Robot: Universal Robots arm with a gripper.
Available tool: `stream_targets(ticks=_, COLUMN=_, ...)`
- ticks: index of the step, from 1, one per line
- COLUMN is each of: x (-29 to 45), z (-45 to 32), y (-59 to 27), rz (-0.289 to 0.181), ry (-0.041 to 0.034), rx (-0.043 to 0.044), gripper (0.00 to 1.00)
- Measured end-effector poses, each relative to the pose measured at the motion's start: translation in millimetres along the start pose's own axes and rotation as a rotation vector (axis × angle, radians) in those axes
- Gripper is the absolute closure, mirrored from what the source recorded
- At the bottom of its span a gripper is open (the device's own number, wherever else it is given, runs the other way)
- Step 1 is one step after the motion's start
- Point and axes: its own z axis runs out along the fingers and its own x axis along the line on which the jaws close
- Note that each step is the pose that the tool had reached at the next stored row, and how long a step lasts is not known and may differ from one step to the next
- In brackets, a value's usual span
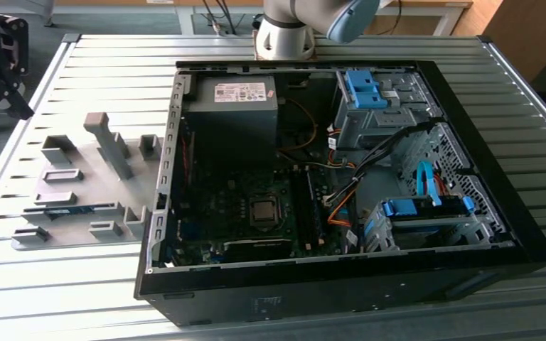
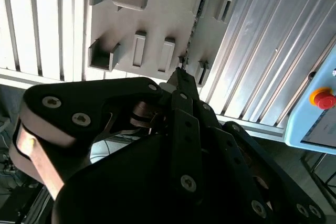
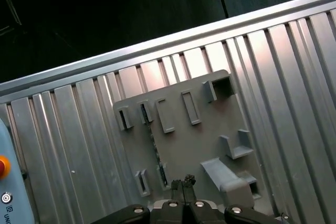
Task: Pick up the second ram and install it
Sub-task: 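Pick up the second ram and move it above second insertion slot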
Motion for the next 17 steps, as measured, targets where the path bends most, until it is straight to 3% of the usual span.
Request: stream_targets(ticks=17, x=0.0, z=0.0, y=0.0, rz=-0.048, ry=0.002, rx=-0.0004, gripper=0.9)
